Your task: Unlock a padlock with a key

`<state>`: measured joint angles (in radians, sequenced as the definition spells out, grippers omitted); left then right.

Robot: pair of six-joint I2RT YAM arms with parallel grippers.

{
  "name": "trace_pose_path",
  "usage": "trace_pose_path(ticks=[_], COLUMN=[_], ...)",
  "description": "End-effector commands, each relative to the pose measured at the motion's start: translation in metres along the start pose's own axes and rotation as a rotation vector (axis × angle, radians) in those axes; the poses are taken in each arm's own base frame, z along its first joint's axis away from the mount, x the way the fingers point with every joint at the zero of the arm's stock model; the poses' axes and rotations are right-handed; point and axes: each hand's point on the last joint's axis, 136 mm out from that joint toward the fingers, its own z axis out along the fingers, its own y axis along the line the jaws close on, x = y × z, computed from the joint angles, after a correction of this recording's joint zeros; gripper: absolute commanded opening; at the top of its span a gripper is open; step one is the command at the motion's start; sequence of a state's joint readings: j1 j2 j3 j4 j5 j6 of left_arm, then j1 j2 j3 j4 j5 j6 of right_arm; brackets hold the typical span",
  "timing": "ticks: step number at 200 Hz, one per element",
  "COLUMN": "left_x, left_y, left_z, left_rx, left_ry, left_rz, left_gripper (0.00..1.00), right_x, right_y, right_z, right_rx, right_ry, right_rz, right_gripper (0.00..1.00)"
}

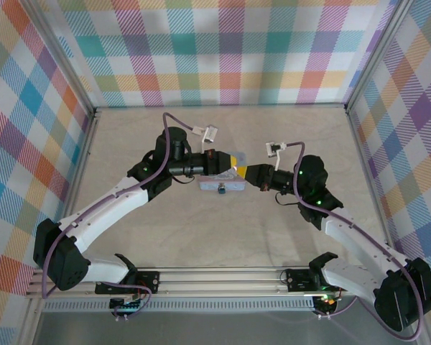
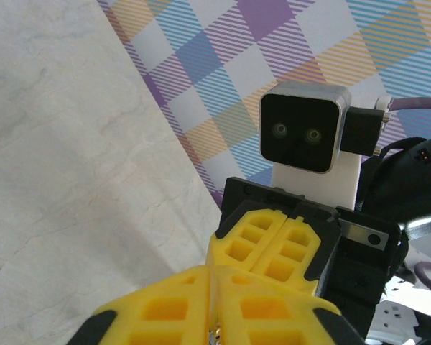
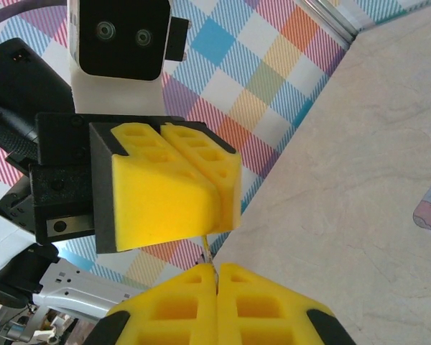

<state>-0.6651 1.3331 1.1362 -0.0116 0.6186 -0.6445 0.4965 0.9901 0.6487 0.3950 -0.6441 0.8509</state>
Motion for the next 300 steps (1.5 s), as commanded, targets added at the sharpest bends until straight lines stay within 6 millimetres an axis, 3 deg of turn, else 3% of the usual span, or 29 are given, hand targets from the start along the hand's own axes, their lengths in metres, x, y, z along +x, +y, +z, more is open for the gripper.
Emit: trace_pose_path(ticks=[1, 12, 49, 78, 125, 157, 182, 228, 241, 254, 267, 300], left_x=[-0.010, -0.010, -0.009, -0.006, -0.002, -0.001, 0.002, 0.001, 0.002, 0.001, 0.001, -0.001], left_y=[-0.010, -0.010, -0.015, -0.015, -0.012, -0.009, -0.006, -0.011, -0.009, -0.009, -0.008, -0.008], left_z=[-0.005, -0.005, -0.003, -0.001, 0.000, 0.000, 0.002, 0.002, 0.002, 0.002, 0.002, 0.002], left_rx=[0.027, 0.033, 0.070, 0.089, 0.090, 0.080, 0.077, 0.096, 0.094, 0.089, 0.083, 0.083], left_ry=[-0.042, -0.042, -0.037, -0.023, -0.014, -0.015, -0.005, -0.005, -0.003, -0.007, -0.011, -0.017], left_rz=[0.016, 0.013, 0.004, -0.009, -0.018, -0.023, -0.030, -0.022, -0.025, -0.028, -0.031, -0.032], left_gripper=[0.20, 0.25, 0.24, 0.13, 0.05, 0.20, 0.23, 0.00, 0.00, 0.00, 0.00, 0.00], right_x=[-0.003, -0.003, -0.003, -0.005, -0.009, -0.010, -0.011, -0.010, -0.011, -0.013, -0.015, -0.015], right_y=[0.010, 0.010, 0.010, 0.009, 0.010, 0.012, 0.013, 0.009, 0.009, 0.010, 0.013, 0.020], right_z=[-0.003, -0.003, -0.003, -0.004, -0.005, -0.004, -0.004, -0.002, -0.002, -0.003, -0.004, -0.003], right_rx=[-0.026, -0.027, -0.026, -0.022, -0.014, -0.024, -0.021, -0.018, -0.017, -0.018, -0.024, -0.064], right_ry=[-0.015, -0.011, -0.013, -0.026, -0.044, -0.043, -0.049, -0.040, -0.043, -0.057, -0.069, -0.060], right_rz=[-0.051, -0.050, -0.050, -0.053, -0.061, -0.063, -0.064, -0.051, -0.048, -0.046, -0.048, -0.049], right_gripper=[0.04, 0.04, 0.04, 0.03, 0.03, 0.03, 0.03, 0.04, 0.09, 0.29, 0.40, 0.41])
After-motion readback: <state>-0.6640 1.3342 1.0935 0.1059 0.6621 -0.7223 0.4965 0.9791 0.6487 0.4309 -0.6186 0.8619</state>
